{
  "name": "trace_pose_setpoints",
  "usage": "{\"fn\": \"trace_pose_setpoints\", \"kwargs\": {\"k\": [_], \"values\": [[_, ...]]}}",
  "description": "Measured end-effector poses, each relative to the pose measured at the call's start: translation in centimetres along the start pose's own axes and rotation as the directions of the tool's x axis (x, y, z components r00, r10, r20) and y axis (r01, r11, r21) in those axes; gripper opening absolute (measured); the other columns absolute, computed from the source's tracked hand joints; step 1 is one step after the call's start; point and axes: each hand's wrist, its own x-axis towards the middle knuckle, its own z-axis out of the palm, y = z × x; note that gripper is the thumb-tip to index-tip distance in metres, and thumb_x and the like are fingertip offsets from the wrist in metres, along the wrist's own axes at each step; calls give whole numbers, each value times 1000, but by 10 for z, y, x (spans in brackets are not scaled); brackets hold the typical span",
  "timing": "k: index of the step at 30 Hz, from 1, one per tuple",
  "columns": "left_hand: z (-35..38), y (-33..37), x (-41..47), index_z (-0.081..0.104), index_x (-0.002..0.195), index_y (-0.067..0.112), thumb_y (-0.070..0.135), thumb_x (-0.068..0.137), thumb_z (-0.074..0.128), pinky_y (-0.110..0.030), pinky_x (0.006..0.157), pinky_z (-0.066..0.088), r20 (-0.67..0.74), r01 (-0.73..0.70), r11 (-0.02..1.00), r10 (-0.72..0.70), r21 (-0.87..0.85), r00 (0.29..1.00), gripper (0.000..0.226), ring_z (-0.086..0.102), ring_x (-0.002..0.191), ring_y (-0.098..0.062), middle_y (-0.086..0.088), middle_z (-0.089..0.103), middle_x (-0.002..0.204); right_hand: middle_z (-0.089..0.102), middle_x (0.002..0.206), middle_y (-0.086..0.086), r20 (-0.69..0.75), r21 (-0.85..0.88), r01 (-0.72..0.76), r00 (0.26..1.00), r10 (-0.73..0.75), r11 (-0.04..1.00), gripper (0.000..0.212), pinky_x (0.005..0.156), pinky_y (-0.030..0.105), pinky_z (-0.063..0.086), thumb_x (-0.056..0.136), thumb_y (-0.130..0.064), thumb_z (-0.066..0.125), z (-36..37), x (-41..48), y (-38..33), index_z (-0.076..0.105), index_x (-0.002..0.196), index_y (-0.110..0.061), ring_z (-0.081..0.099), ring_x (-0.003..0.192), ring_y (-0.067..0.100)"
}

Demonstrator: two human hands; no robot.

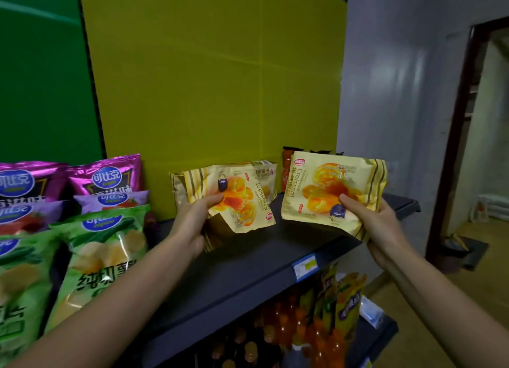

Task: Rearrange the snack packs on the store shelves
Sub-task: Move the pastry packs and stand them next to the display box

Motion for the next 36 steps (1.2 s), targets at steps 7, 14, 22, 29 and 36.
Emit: {"fn": "trace_pose_setpoints", "kwargs": {"k": [7, 14, 22, 29, 36], "values": [[4, -20, 20, 61, 116, 9, 11, 80, 64, -30, 50, 53, -148, 22, 997, -11, 69, 989, 36, 69, 67, -22, -9, 72, 77, 73, 100, 4, 255, -18, -77, 964, 79, 997, 73, 67, 28, 59, 59, -23, 79, 6, 81, 42, 53, 127, -14, 72, 82, 17], [-1, -31, 41, 62, 113, -1, -3, 74, 66, -23, 55, 55, -239, -78, 968, 137, 240, 961, 39, 70, 56, -11, -2, 75, 66, 65, 118, 9, 449, -5, -109, 888, 100, 994, 65, 79, 30, 58, 76, -11, 72, 17, 151, 72, 43, 134, -11, 66, 98, 21], [-3, -53, 63, 51, 123, 1, -4, 75, 68, -27, 71, 59, -372, -239, 910, 363, 339, 854, 51, 72, 78, -14, -14, 66, 102, 60, 130, 11, 564, -61, -171, 807, 175, 983, 90, 86, 34, 54, 57, -25, 85, 28, 197, 108, 44, 136, -12, 63, 109, 24], [-2, -65, 73, 39, 130, 2, 13, 69, 79, -43, 98, 47, -514, -200, 837, 482, 509, 710, 74, 57, 110, -26, -15, 55, 126, 50, 139, 8, 364, -164, -71, 923, 127, 984, 72, 106, 47, 41, 79, 0, 66, 58, 223, 130, 35, 142, -17, 49, 125, 27], [-3, -74, 92, 34, 135, 7, 14, 63, 83, -32, 87, 48, -473, -157, 795, 492, 586, 731, 88, 57, 108, -22, -7, 53, 121, 43, 144, 6, 443, -207, -78, 881, 165, 975, 88, 109, 37, 31, 73, -7, 73, 69, 244, 134, 25, 146, -16, 41, 132, 26]]}}
